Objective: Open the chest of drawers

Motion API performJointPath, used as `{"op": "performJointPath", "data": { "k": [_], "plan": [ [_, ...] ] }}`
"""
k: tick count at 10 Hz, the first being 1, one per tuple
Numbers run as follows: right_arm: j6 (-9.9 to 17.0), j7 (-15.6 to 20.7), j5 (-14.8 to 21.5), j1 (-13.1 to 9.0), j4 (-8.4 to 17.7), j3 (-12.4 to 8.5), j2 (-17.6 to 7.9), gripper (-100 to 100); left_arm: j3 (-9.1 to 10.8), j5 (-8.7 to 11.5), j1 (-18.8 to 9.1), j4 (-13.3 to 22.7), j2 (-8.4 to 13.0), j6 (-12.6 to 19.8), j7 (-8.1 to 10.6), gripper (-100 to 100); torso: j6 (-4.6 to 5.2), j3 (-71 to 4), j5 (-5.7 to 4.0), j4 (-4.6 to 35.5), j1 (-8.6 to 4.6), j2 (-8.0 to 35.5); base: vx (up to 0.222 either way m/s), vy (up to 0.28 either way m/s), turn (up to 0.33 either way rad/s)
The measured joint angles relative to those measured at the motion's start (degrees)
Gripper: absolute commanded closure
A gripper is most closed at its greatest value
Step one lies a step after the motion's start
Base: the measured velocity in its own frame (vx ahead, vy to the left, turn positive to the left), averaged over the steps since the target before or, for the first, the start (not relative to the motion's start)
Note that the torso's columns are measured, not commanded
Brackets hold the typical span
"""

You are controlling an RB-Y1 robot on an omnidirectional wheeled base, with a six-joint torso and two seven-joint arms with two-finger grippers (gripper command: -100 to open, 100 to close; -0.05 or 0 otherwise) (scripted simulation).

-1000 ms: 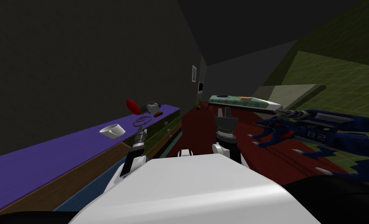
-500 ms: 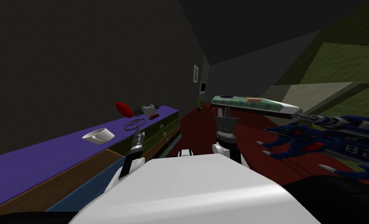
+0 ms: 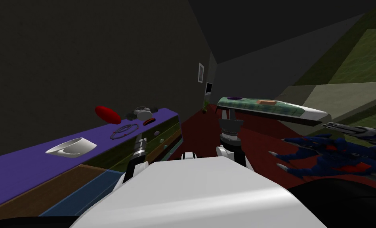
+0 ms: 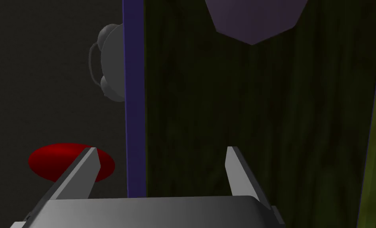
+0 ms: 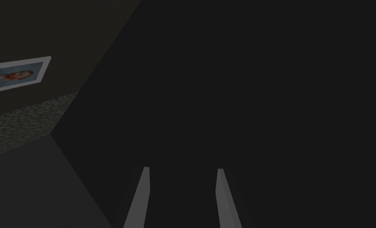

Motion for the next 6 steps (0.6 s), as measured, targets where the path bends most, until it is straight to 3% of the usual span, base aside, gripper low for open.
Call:
{"op": "performJointPath", "data": {
  "k": [3,6],
  "plan": [
    [0.0,0.0,0.0,0.0,0.0,0.0,0.0,0,0.96,0.97,0.06,1.93,-3.36,0.4,0.39,-100,-0.53,0.39,-0.33,0.24,-0.51,0.77,0.147,-0.152,0.062],
    [0.0,0.0,0.0,-0.01,0.01,-0.01,-0.01,0,1.77,1.49,-0.67,4.29,-7.9,0.09,0.34,-100,-0.54,0.48,-0.27,0.28,-0.28,0.92,0.06,-0.066,0.021]
  ]
}}
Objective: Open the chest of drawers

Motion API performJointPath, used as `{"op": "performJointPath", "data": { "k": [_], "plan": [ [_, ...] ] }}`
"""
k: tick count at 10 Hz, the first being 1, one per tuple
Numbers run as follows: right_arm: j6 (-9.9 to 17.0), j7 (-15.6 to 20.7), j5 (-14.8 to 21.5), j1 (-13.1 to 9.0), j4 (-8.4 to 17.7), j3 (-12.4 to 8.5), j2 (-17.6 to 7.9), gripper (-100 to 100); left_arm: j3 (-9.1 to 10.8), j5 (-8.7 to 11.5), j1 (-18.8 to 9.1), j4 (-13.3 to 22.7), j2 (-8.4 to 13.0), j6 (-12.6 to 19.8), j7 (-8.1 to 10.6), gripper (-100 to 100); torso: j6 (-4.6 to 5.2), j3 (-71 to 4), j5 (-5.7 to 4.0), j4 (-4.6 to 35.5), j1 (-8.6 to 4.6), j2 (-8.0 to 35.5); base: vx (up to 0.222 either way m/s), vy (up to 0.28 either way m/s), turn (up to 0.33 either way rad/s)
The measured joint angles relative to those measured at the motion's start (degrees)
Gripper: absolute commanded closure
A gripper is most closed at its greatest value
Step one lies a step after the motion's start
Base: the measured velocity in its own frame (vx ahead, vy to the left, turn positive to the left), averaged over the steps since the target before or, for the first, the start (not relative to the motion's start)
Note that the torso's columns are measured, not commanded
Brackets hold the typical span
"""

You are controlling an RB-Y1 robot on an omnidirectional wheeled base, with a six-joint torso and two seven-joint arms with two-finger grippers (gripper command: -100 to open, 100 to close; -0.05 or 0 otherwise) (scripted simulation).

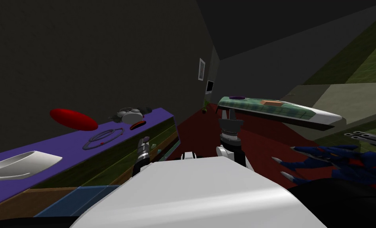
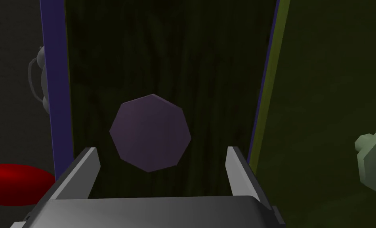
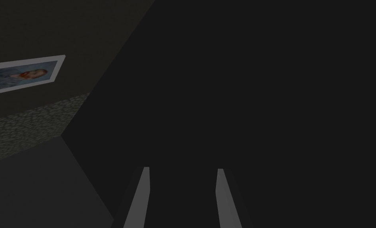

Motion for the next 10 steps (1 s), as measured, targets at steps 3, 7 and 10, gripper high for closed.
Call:
{"op": "performJointPath", "data": {
  "k": [3,7,10],
  "plan": [
    [0.0,0.0,0.0,0.0,0.0,-0.01,-0.01,0,0.48,0.32,0.44,-1.95,0.17,1.57,0.05,-100,0.0,-0.22,0.0,-0.1,-0.01,-0.35,0.066,0.018,-0.016],
    [0.0,0.0,0.0,-0.01,0.0,0.0,0.0,0,0.05,0.01,-0.2,-0.68,0.08,-0.06,-0.02,100,-0.11,-0.1,0.17,-0.13,0.18,-0.25,-0.052,-0.03,0.004],
    [0.0,0.0,0.0,-0.02,0.0,0.01,0.01,0,0.06,0.16,0.78,-2.82,-0.03,1.3,-0.03,100,-0.01,-0.04,0.02,-0.1,-0.27,-0.1,-0.114,-0.14,0.008]
  ]
}}
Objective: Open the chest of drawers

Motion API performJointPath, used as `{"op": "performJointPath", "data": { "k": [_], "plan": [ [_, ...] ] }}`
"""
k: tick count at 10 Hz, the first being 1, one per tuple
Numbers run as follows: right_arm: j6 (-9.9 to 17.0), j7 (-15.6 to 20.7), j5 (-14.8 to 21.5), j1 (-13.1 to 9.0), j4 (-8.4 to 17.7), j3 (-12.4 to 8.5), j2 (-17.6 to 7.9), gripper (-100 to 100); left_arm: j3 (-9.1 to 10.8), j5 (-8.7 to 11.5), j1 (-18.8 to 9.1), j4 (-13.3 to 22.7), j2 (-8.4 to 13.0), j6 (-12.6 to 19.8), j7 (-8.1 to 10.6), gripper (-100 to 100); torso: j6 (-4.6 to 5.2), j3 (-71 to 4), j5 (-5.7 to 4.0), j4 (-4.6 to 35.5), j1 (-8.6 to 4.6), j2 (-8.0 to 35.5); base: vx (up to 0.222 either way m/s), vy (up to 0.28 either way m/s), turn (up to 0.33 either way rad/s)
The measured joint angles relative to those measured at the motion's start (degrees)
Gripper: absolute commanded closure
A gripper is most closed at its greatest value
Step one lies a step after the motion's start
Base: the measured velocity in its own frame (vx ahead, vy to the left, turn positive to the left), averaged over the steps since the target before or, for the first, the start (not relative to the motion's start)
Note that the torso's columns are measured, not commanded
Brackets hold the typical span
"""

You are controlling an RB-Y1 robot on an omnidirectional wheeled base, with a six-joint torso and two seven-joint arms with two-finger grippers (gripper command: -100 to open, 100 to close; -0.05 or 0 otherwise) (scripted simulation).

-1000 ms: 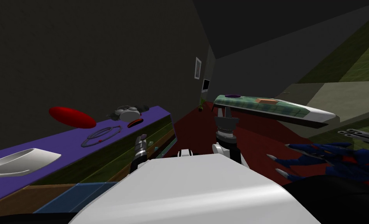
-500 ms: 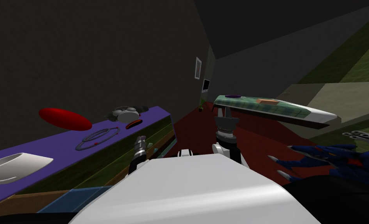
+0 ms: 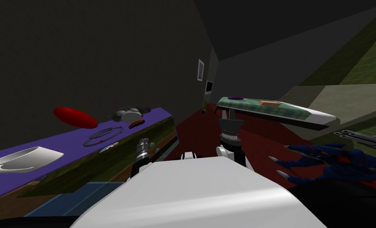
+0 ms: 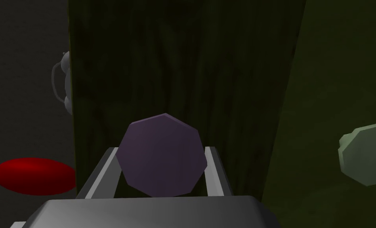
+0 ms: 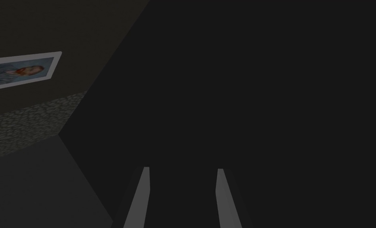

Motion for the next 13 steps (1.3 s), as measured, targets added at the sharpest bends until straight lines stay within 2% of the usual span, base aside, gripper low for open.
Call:
{"op": "performJointPath", "data": {
  "k": [2,6,13],
  "plan": [
    [0.0,0.0,0.0,0.01,0.0,-0.01,-0.01,0,-0.14,0.05,0.63,-0.63,-0.2,0.87,0.03,100,-0.03,-0.16,-0.1,0.08,0.34,-0.21,-0.073,-0.078,-0.001],
    [0.0,0.0,0.0,0.0,0.0,0.0,0.0,0,-0.5,-0.02,1.57,-1.92,-0.53,1.05,-0.02,100,0.0,-0.03,-0.04,0.04,-0.01,-0.03,-0.129,-0.149,0.011],
    [0.0,0.0,0.0,0.01,0.0,-0.01,-0.01,0,-1.3,-0.22,3.15,-2.97,-1.28,1.04,-0.07,100,0.01,-0.2,-0.11,0.06,0.28,-0.28,-0.104,-0.109,0.006]
  ]
}}
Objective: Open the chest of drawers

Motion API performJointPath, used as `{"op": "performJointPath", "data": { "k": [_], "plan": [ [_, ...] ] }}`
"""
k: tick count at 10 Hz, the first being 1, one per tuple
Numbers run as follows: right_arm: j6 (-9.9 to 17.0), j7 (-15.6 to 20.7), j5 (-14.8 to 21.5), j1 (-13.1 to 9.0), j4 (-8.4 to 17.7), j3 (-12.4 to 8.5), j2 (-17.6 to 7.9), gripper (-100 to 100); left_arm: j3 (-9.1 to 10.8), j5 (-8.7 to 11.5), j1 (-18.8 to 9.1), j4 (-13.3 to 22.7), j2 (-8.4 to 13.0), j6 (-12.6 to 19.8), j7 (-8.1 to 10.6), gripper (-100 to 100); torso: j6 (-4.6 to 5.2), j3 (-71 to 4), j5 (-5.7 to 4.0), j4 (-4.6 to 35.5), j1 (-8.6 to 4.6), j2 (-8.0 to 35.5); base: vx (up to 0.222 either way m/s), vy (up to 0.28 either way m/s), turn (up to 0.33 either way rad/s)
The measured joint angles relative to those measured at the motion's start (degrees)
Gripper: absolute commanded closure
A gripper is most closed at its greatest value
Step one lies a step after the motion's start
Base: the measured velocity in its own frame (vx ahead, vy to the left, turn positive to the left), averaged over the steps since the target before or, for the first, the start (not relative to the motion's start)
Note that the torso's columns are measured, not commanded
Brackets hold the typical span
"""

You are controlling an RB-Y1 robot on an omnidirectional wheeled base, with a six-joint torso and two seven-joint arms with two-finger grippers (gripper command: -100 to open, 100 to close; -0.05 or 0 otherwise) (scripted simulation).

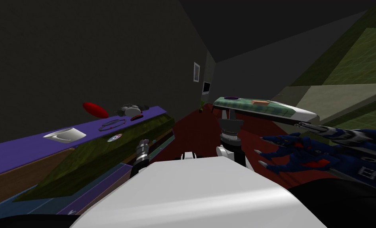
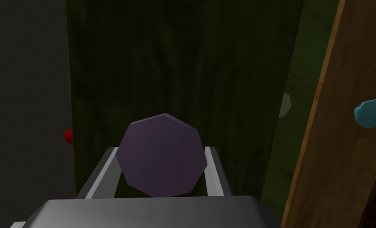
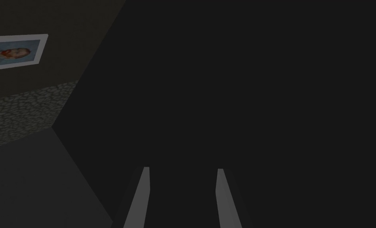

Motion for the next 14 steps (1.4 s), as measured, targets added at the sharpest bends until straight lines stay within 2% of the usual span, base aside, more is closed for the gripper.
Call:
{"op": "performJointPath", "data": {
  "k": [1,2,5,8,14],
  "plan": [
    [0.0,0.0,0.0,0.0,0.0,0.0,0.01,0,-0.06,0.0,0.15,-0.24,0.03,-0.1,0.01,100,0.02,0.09,0.07,-0.05,-0.23,0.13,-0.12,-0.125,0.017],
    [0.0,0.0,0.0,-0.01,0.0,0.01,0.01,0,-0.19,-0.02,0.35,-0.45,-0.08,-0.23,0.03,-100,0.05,0.16,0.08,-0.05,-0.25,0.19,-0.047,-0.063,-0.025],
    [0.0,0.0,0.0,0.01,0.0,-0.01,-0.01,0,0.32,0.54,1.68,-4.14,-0.14,2.39,0.16,-100,0.0,-0.06,0.11,-0.09,0.09,-0.1,0.023,0.002,-0.018],
    [0.0,0.0,0.0,0.01,0.0,-0.01,-0.01,0,0.8,1.28,3.82,-8.51,-0.02,5.7,0.65,-100,-0.05,0.23,-0.22,0.17,-0.44,0.44,0.017,-0.008,-0.016],
    [0.0,0.0,0.0,0.01,0.0,-0.01,-0.01,0,1.48,2.29,6.55,-14.08,-0.06,10.81,1.02,-100,-0.1,0.3,-0.73,0.5,-0.92,0.77,0.007,-0.009,-0.012]
  ]
}}
